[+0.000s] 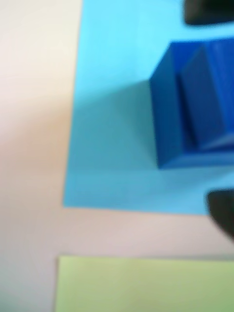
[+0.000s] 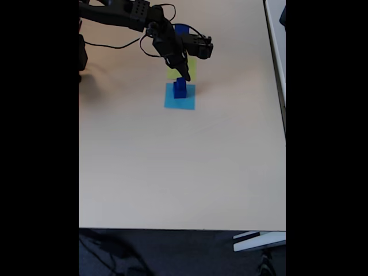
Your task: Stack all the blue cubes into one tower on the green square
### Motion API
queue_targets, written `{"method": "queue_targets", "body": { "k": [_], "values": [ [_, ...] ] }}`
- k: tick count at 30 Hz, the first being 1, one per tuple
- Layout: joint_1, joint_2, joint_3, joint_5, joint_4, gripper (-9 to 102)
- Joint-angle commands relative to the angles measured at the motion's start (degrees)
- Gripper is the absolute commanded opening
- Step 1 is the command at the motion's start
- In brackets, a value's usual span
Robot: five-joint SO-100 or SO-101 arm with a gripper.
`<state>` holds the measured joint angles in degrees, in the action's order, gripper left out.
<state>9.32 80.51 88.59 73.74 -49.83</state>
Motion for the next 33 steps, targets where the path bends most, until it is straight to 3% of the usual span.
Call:
{"method": "queue_targets", "body": {
  "k": [1, 6, 10, 22, 27, 33],
  "values": [
    [0.53, 5.19, -5.10, -0.18, -1.23, 16],
    [1.14, 4.04, -11.69, -1.41, -6.86, 14],
    [1.23, 2.81, -16.44, -1.58, -10.37, 0],
    [-5.80, 0.18, -19.51, 8.00, -10.81, 0],
    [-9.23, -1.23, -17.84, 12.48, -8.35, 0],
    [-11.43, -0.88, -8.09, 15.73, 1.41, 0]
  ]
}}
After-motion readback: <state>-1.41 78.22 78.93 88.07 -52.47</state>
